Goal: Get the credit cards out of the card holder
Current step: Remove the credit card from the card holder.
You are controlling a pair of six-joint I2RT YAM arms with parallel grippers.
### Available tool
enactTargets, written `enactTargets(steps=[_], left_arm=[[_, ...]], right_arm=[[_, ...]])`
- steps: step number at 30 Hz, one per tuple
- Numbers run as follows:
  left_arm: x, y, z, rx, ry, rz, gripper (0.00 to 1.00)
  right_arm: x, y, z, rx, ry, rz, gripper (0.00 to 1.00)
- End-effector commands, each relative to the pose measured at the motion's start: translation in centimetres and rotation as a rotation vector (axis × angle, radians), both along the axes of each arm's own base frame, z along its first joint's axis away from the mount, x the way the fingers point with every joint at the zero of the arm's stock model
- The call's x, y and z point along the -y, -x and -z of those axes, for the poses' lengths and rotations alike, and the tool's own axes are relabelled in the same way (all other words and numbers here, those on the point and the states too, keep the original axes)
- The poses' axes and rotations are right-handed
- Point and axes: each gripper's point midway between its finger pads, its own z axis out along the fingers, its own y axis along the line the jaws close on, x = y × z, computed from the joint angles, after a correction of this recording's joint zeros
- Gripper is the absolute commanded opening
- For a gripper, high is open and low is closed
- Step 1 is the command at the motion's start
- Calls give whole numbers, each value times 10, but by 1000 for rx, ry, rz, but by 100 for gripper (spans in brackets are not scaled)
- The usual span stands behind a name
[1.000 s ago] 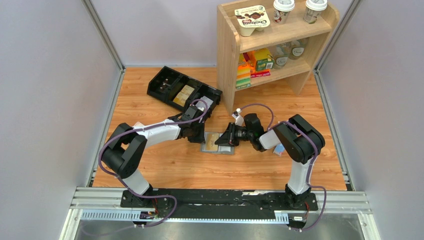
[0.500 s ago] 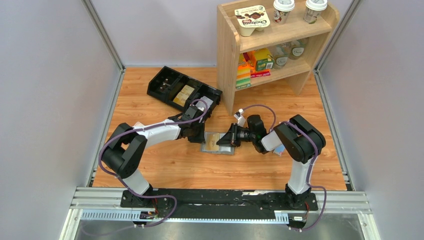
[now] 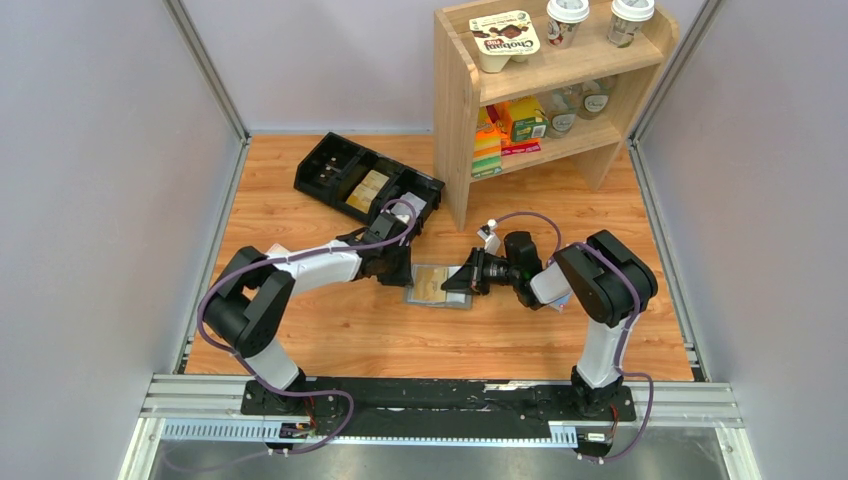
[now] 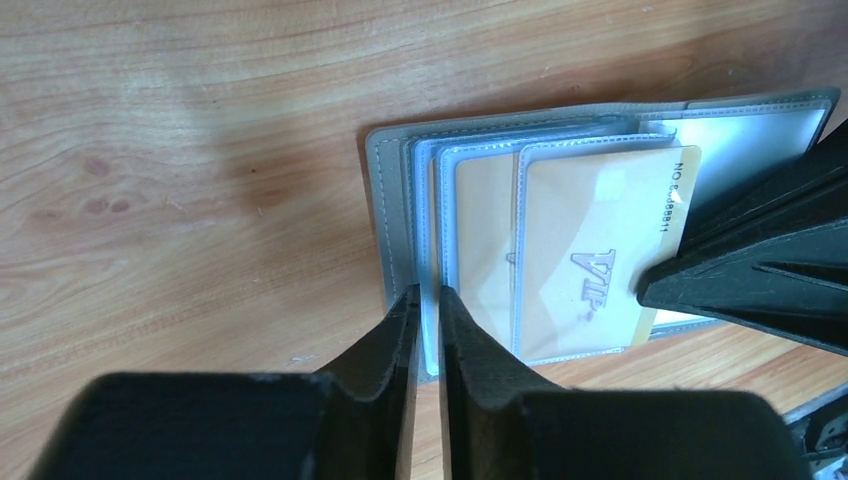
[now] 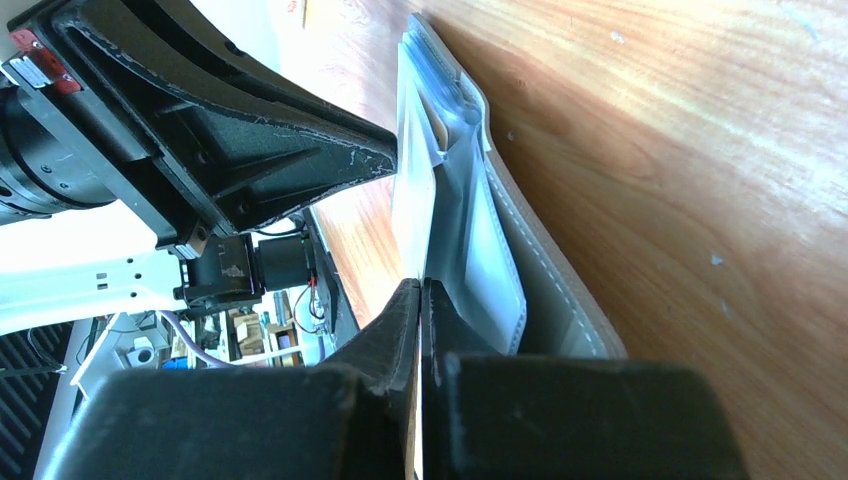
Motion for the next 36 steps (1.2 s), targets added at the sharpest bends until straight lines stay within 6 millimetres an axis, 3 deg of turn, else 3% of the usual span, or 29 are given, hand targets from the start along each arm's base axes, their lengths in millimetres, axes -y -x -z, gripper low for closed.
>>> enactTargets(steps=[1,5,10,14,25,28,32,36], left_arm=[[-27,25,21,-63,-104,-1,24],[-7,8,-22,52,23,9,37],[18,-4,-62,135,161,43,37],[33,-12,-73,153,216,73,33],[49,-12,-31,55,204,135,21],[44,-10,-18,25,169,128,18],[34,-4,-1,-7,119,113,13],[25,2,12,-37,76,97,10]], right_arm=[[0,-6,-11,54,-18,-10,0],[-2,-7,-9,50,-15,-19,0],[-2,-7,-7,42,-12,-22,0],[-2,-8,-5,36,-6,-18,0],[-2,-8,-1,26,-4,-17,0],[-2,-8,-1,25,-3,-16,2],[-2,-7,-4,23,-11,-18,14],[-1,-7,-7,30,-22,-10,15]])
